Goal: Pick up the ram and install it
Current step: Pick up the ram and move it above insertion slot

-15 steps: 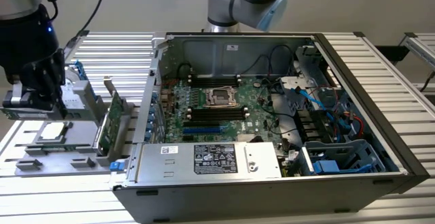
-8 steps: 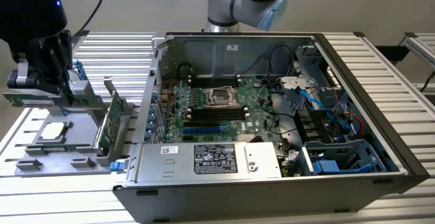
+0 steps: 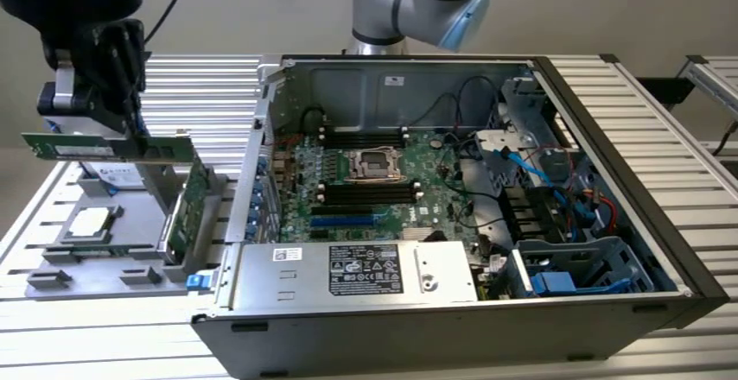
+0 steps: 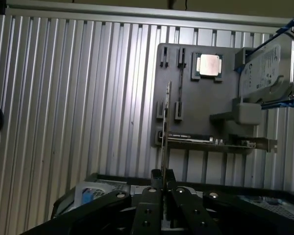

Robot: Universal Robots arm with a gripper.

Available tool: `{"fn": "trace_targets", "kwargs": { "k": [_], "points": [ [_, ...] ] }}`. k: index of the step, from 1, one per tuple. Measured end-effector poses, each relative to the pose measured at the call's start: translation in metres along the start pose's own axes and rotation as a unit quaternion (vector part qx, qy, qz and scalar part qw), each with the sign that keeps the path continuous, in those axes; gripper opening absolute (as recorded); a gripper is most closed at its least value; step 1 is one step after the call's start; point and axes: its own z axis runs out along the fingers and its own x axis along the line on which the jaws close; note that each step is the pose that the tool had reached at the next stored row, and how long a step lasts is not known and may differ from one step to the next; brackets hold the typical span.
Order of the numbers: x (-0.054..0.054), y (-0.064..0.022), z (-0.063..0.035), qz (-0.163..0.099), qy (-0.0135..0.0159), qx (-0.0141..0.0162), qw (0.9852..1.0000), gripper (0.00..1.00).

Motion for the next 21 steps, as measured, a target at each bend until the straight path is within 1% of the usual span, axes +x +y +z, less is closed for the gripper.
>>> {"fn": "trace_targets", "kwargs": {
  "k": [4, 6, 21],
  "points": [
    [0.001, -0.0149, -0.0104, -0.001, 0.0001, -0.0002, 1.0, 0.14],
    [0.002, -0.0227, -0.0135, -0.002, 0.0002, -0.0002, 1.0, 0.14],
    [0.004, -0.0768, -0.0215, -0.005, 0.0006, 0.0001, 1.0, 0.14]
  ]
}}
